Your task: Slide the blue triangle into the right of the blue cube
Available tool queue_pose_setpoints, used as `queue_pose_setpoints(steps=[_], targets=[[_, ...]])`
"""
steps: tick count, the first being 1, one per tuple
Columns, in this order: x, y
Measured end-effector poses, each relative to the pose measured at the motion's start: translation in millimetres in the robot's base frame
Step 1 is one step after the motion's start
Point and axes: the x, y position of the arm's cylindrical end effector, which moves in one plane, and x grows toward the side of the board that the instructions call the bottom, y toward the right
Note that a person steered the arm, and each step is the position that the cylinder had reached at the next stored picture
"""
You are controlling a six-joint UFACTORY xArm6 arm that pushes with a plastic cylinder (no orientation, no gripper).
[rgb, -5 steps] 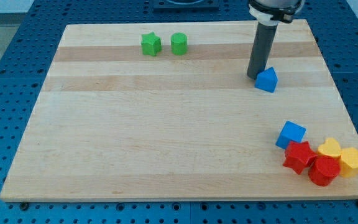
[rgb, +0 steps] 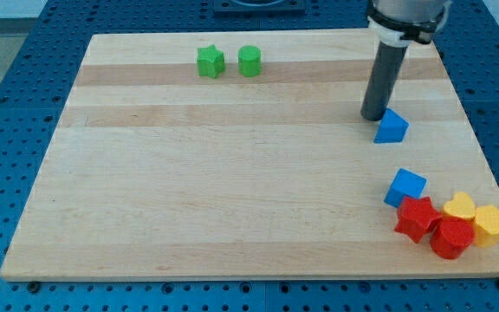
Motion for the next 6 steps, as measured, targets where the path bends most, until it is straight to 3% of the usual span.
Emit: queue_pose_setpoints(steps=[6], targets=[[102,17]])
